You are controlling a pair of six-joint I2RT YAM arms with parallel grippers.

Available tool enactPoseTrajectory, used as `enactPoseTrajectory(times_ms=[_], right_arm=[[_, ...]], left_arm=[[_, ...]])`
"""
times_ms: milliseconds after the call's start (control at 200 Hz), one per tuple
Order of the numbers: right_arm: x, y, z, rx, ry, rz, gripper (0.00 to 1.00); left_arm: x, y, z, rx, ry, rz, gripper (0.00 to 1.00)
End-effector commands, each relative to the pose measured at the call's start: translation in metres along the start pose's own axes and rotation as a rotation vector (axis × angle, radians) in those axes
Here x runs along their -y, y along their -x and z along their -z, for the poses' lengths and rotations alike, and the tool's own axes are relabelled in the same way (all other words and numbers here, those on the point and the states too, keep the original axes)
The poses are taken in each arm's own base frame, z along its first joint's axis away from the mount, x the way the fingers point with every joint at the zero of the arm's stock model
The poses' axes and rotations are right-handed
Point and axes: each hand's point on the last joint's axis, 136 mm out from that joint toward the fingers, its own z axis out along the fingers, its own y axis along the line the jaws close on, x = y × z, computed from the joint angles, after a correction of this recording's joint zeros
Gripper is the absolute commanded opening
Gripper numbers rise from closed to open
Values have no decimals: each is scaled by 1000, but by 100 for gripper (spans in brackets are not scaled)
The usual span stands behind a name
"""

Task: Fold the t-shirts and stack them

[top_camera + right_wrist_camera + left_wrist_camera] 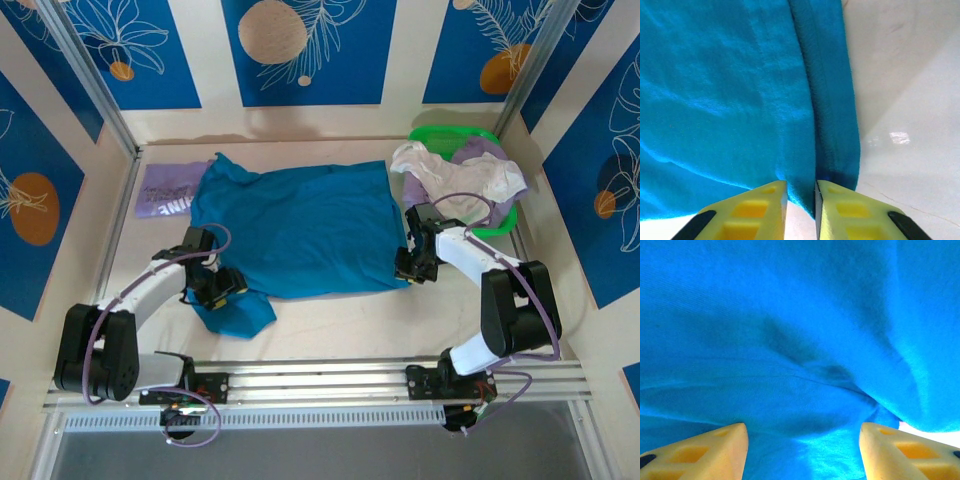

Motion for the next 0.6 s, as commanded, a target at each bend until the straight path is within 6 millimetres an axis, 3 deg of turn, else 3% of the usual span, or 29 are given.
enactPoseTrajectory(times_ms=[0,225,435,595], right_arm=[[5,-6,2,-12,-32,-5,17],[14,0,11,39,-83,-17,0],[32,4,17,75,-163,-50,0],[37,2,8,40,-173,-73,0]], left_arm=[[-6,-6,-5,-16,25,-1,61],[-13,-10,-7,-23,46,7,61],[-17,-12,-12,-36,62,13,61],[-21,-13,-16,-49,77,17,61]])
